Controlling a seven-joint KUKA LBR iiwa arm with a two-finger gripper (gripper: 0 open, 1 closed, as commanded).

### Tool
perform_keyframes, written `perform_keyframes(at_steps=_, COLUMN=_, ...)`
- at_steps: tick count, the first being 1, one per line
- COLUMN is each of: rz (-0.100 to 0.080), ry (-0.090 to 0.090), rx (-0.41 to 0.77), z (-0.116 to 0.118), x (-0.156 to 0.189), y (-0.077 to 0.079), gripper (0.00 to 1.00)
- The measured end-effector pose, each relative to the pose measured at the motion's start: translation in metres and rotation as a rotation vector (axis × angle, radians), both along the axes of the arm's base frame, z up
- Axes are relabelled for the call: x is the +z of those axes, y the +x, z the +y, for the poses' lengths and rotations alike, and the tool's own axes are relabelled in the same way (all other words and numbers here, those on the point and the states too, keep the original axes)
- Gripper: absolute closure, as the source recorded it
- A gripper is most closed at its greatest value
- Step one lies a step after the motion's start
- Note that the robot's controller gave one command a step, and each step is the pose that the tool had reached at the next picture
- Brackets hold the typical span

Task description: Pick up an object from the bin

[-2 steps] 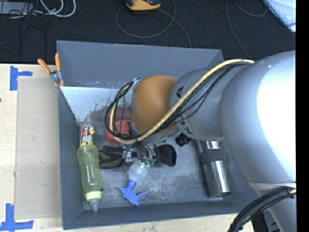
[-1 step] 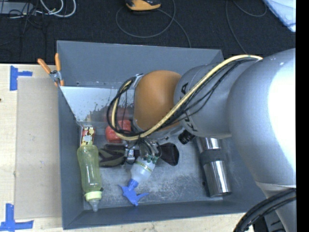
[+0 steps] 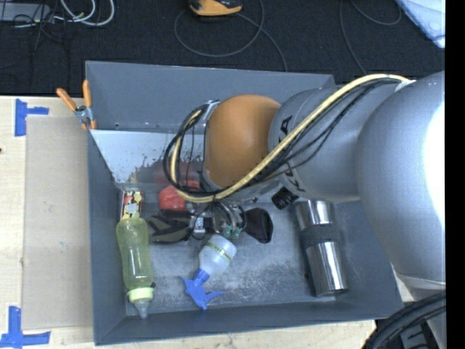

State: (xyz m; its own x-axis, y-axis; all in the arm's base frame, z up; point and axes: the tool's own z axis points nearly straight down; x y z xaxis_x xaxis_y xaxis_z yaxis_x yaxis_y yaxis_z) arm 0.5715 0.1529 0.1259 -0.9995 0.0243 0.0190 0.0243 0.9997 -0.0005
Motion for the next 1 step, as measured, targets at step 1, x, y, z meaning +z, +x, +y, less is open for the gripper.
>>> perform_keyframes(at_steps=1, rz=-0.003, ry=0.001, rx=-0.001, z=0.0002, x=0.0152, y=0.0008, gripper=1.00)
